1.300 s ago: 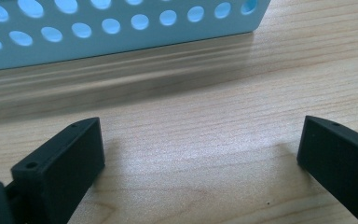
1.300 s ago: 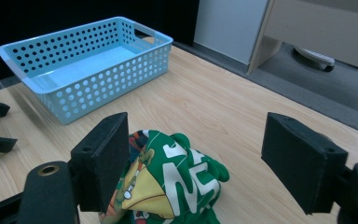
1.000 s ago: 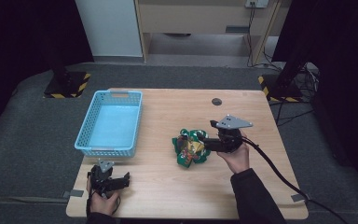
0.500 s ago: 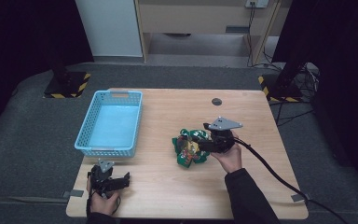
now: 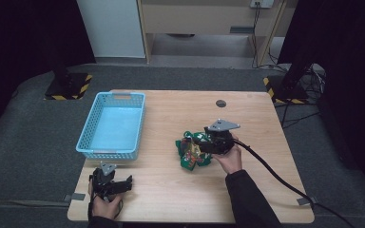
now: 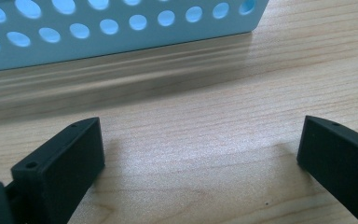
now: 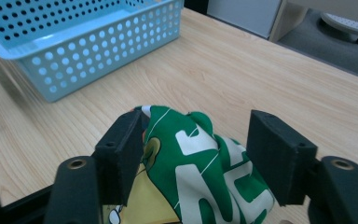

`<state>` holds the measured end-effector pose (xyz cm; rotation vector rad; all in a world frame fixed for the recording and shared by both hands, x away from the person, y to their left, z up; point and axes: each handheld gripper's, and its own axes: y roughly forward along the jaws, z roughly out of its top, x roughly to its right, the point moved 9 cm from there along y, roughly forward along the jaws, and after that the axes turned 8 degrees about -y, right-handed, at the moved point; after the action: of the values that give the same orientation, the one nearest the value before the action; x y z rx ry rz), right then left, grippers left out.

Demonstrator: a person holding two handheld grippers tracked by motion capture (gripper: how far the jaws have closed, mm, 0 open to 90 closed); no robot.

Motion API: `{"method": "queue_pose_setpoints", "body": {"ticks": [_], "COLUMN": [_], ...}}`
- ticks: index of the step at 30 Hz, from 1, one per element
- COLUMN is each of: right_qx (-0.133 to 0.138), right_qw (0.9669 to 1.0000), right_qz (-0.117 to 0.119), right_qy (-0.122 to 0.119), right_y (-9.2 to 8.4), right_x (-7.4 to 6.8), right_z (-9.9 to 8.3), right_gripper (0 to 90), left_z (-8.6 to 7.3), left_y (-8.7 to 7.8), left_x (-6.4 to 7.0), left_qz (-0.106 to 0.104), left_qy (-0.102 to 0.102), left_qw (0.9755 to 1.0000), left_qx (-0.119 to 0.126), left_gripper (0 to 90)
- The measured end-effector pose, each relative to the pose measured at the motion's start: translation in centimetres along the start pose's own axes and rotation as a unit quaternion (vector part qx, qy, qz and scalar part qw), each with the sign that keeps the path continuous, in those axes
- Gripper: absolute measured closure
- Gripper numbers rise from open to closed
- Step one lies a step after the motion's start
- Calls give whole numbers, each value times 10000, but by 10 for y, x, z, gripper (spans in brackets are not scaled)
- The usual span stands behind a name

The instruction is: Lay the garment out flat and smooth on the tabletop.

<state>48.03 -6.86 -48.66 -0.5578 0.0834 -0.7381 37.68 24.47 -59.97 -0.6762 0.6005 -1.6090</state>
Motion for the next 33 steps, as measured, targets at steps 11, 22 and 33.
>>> {"method": "queue_pose_setpoints", "body": {"ticks": [11,22,33], "right_qx": [-193,-268,95], "right_qw": [9997,9996,9999], "right_qz": [-13,23,2], "right_qy": [-141,-51,78], "right_y": [4,2,-16], "right_x": [-5,-7,-4], "right_z": [-8,-9,9], "right_gripper": [617,855,869], "left_z": [0,0,0], "left_y": [0,0,0], "left_x": [0,0,0], "left_qz": [0,0,-4], "left_qy": [1,0,6], "left_qw": [10000,10000,10000], "left_qx": [-1,0,-2], "left_gripper": [0,0,0]}}
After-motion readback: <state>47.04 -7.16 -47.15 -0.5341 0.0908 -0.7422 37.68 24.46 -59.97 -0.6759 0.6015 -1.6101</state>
